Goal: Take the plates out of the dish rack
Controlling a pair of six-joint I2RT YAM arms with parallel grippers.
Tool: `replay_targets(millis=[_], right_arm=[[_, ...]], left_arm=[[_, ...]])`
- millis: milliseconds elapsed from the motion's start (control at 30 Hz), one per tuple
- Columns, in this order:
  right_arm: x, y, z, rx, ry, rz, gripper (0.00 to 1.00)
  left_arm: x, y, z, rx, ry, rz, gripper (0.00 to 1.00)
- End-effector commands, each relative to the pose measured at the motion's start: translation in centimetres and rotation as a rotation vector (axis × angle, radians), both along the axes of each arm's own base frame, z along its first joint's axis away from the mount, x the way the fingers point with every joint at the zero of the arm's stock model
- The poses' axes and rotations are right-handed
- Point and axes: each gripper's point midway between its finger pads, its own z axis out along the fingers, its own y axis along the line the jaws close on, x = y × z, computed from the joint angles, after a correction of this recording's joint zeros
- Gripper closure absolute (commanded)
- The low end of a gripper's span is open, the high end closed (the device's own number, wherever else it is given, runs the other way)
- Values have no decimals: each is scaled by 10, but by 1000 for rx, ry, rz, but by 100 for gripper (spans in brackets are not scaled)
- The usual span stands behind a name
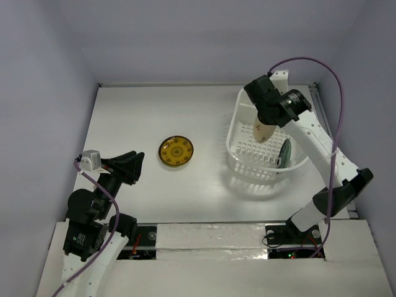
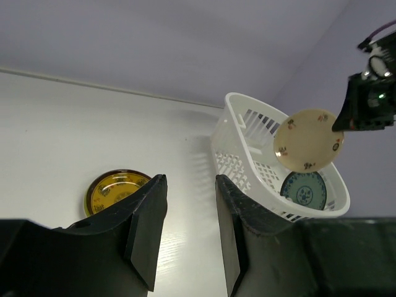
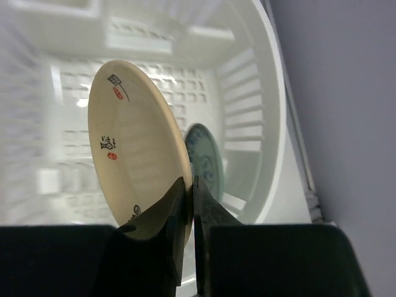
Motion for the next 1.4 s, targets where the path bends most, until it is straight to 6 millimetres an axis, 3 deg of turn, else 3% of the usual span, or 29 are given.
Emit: replay_targets(millis=[0, 67, 100, 167, 200, 267, 300, 500, 533, 600, 633, 667, 933, 1033, 1100, 1233, 1267, 1333, 1367], right_arm=[[-5, 21, 64, 123, -242, 29, 100], [-4, 58, 69, 199, -281, 131, 100], [7, 80, 74, 276, -334, 169, 100], [9, 130, 54, 386, -298, 298, 100], [19, 158, 59, 472, -352, 342, 100], [19, 205, 45, 596, -327, 439, 100], [28, 228, 31, 634, -323, 459, 100], [43, 306, -21, 754, -242, 509, 100], [44, 317, -39, 770, -204, 519, 100], [47, 333, -49, 827, -196, 523, 100], [47, 338, -56, 845, -184, 523, 100], [47, 340, -75, 842, -158, 514, 100], [39, 352, -139, 891, -54, 470, 100], [28, 355, -159, 891, -5, 477, 91], [26, 352, -167, 876, 15, 469, 76], [20, 347, -162, 836, 24, 486, 53], [21, 343, -150, 828, -2, 494, 44], [18, 334, -137, 810, -11, 498, 36], [19, 326, -117, 798, -55, 501, 33]], left_arm=[[-1, -1, 10, -20, -37, -6, 66], [-1, -1, 10, -21, -35, -7, 66], [0, -1, 9, -19, -31, -5, 66], [0, -1, 9, -19, -29, -4, 66], [0, -1, 8, -17, -28, -2, 66], [1, 0, 8, -20, -24, 1, 66], [1, 0, 8, -20, -24, 2, 66], [3, 0, 6, -18, -13, 7, 66], [3, 0, 6, -18, -12, 7, 66], [4, 0, 5, -17, -10, 7, 66], [5, 0, 5, -17, -7, 8, 66], [5, 0, 5, -17, -7, 8, 66], [6, -2, 3, -12, 1, -1, 66], [6, -2, 3, -13, -2, 1, 66], [6, -2, 3, -13, -2, 1, 66], [5, -3, 3, -13, -2, -2, 66], [5, -3, 3, -13, -2, -2, 66], [5, -3, 4, -14, -5, -4, 66], [5, -2, 5, -14, -8, -2, 66]])
